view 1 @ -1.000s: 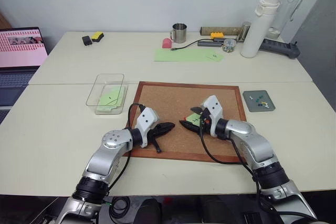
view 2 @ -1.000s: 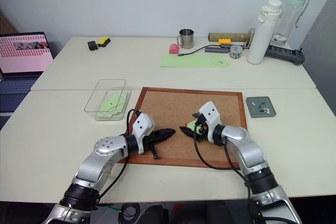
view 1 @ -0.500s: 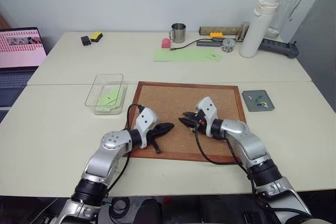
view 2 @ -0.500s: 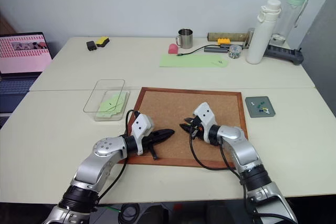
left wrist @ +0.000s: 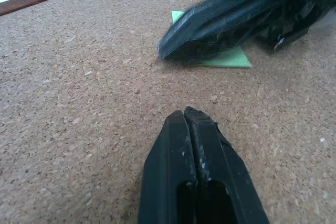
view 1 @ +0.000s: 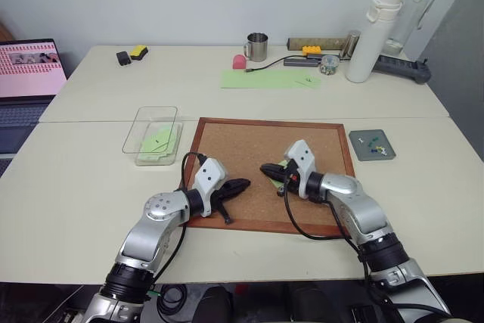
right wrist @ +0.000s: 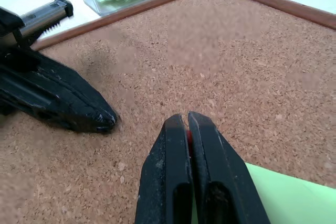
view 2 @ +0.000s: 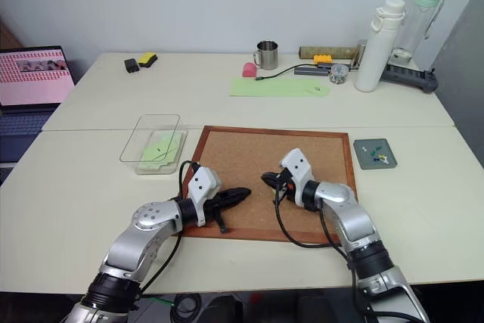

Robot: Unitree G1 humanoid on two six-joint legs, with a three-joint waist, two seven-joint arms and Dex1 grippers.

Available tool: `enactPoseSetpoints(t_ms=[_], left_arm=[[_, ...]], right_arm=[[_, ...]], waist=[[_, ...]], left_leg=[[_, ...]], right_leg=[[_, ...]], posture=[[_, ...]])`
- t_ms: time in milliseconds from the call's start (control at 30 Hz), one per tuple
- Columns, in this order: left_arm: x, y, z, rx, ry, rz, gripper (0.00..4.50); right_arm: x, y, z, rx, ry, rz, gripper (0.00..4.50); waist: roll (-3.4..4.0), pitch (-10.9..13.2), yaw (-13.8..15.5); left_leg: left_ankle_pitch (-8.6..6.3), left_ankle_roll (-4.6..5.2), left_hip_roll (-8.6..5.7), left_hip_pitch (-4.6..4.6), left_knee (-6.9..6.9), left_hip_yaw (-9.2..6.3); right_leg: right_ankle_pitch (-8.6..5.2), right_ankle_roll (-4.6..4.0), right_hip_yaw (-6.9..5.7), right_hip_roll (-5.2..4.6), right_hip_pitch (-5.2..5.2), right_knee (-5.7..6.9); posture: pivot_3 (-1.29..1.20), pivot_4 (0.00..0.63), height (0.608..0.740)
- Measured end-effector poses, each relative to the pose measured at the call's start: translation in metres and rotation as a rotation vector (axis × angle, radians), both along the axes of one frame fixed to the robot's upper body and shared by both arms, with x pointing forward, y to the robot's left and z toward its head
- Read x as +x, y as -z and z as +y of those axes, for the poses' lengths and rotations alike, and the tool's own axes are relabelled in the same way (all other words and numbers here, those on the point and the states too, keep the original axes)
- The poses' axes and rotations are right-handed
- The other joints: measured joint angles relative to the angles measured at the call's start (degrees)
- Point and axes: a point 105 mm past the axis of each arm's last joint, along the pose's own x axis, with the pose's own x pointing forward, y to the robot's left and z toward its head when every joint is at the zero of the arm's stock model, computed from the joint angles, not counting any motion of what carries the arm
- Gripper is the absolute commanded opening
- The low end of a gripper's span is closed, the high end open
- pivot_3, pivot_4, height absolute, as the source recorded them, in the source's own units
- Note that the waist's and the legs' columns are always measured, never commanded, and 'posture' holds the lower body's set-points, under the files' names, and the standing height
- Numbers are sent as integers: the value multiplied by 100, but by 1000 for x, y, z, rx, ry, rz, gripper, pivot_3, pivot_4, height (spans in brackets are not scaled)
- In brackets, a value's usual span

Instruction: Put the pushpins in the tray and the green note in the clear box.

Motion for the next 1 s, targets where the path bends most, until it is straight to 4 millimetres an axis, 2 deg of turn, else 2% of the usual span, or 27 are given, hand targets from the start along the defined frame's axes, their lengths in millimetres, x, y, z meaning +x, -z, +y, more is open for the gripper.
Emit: enactPoseSetpoints(t_ms=[67,167,433,600,867,1000], left_arm=[[0,0,0,0,-1,1,0],[0,0,0,0,2,-1,0],[4,-10,-3,-161,-22,93,1426],[2,-49,-13,-336,37,145,2428],[5,-58,-23,-460,29,236,4034],[12,-71,-32,-532,18,261,4034]], right_arm=[[0,-25,-4,36,1,-67,41],[-1,-43,-11,31,13,-128,41],[7,-47,-25,11,94,-154,0],[10,-58,-28,-3,116,-203,0],[8,-64,-27,-13,123,-246,0],[5,-69,-23,-8,111,-269,0]], waist=[[0,0,-1],[-1,-1,0],[-9,5,9],[-19,16,2],[-22,18,8],[-23,18,10]], left_leg=[[0,0,0,2,0,-1],[0,0,0,2,0,-1],[0,0,-1,-4,3,-1],[0,0,1,-7,3,-6],[0,-1,1,-8,4,-7],[1,-1,0,-8,4,-7]], right_leg=[[0,0,-1,0,1,0],[0,0,-3,0,1,0],[0,0,-3,-1,0,1],[0,0,-7,0,-3,4],[0,0,-9,-1,-3,3],[0,0,-9,-1,-3,3]], posture=[[0,150,740],[0,150,740],[0,150,740],[0,150,740],[0,150,740],[0,150,740]])
